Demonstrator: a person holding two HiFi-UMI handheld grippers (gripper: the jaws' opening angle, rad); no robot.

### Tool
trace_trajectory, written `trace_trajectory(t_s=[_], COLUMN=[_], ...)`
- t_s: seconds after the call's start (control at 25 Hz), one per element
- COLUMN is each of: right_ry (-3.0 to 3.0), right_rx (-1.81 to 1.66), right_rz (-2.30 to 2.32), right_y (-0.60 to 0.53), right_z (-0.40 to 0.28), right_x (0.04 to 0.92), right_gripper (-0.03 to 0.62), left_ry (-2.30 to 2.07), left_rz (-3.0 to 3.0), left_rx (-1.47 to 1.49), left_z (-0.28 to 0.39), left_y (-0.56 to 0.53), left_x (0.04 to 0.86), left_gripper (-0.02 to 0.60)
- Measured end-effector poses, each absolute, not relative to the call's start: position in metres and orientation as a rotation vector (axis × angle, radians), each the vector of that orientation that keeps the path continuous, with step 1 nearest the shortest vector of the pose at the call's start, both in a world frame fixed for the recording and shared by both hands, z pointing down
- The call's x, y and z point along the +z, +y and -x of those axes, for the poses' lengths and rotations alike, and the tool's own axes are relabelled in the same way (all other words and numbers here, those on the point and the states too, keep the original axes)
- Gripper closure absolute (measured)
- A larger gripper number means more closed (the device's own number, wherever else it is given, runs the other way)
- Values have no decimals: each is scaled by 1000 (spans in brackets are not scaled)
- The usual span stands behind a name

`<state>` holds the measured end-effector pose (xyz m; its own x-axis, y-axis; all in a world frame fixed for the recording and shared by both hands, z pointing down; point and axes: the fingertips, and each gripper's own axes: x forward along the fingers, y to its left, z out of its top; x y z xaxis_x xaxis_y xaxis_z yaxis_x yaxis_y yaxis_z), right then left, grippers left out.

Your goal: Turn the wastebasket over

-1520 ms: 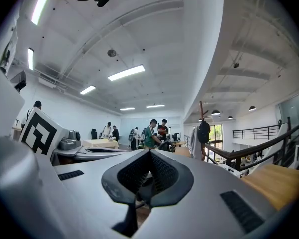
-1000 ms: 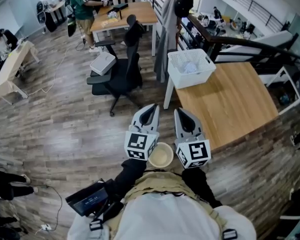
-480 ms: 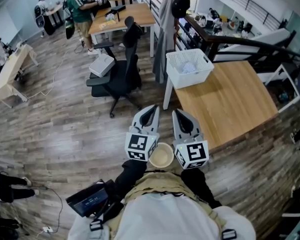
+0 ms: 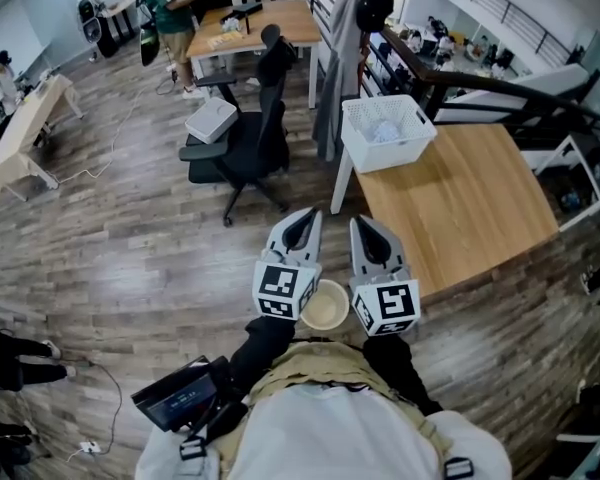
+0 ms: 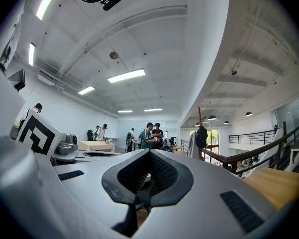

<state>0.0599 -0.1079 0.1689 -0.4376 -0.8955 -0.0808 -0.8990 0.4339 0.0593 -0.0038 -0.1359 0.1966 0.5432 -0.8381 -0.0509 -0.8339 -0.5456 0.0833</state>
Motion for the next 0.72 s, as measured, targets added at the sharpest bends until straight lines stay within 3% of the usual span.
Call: trace_trajectory(t_s=[0.72], right_ry=[2675], right_rx=[104], right_rz=[1605], right_y=[-104], right_z=[-48], right_x=[184], right_gripper=[574], left_ry=[-1500], left_rz=[-2644], left_rx=[-94], left_z=[25], left_y=[-134], left_x=[217], left_gripper=[580])
